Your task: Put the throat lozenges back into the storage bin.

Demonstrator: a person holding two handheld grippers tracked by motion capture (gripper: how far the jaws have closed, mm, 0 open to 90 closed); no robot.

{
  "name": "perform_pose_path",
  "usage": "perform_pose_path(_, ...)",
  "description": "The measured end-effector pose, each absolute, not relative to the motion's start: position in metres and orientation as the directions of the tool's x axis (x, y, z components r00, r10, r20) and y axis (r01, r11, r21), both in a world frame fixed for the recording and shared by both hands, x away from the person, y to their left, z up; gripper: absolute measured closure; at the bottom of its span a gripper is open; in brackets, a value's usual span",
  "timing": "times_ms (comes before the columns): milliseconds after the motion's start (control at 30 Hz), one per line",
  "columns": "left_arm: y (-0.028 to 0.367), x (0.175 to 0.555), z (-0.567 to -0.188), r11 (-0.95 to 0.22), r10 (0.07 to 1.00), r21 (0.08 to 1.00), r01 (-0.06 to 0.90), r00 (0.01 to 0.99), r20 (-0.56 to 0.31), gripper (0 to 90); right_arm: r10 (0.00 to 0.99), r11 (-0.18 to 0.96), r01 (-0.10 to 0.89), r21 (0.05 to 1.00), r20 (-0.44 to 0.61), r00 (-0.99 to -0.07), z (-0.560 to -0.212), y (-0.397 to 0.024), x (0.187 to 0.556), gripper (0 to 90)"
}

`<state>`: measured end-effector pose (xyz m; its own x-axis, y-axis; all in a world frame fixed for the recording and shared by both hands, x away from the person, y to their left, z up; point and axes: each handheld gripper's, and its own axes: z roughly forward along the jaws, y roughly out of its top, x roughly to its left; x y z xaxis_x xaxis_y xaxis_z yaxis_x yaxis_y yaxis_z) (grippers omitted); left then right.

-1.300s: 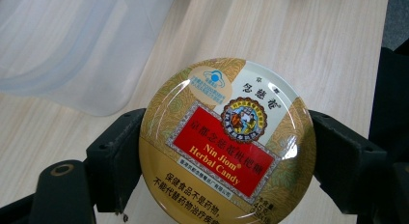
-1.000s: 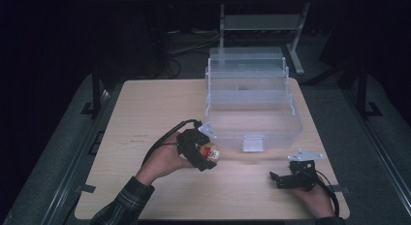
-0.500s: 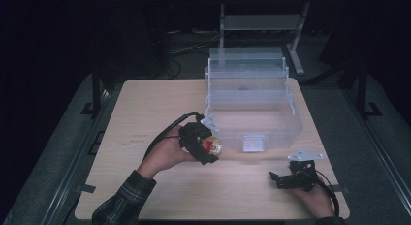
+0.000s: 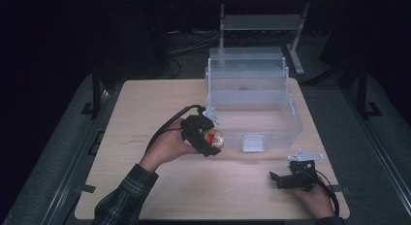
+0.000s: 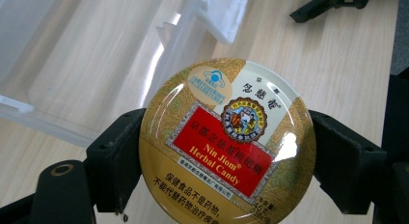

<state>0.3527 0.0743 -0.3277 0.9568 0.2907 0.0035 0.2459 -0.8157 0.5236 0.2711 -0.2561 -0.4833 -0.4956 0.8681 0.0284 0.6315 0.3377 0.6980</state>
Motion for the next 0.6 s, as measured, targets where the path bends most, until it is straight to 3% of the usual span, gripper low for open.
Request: perform_pose_path(600, 0.065, 0.377, -0.322, -0.807, 0.317, 0.530, 0.260, 0.948, 0.018, 19.4, 0.868, 0.338, 0.632, 0.698, 0.028, -0.496, -0.483, -0.256, 0.271, 0.0)
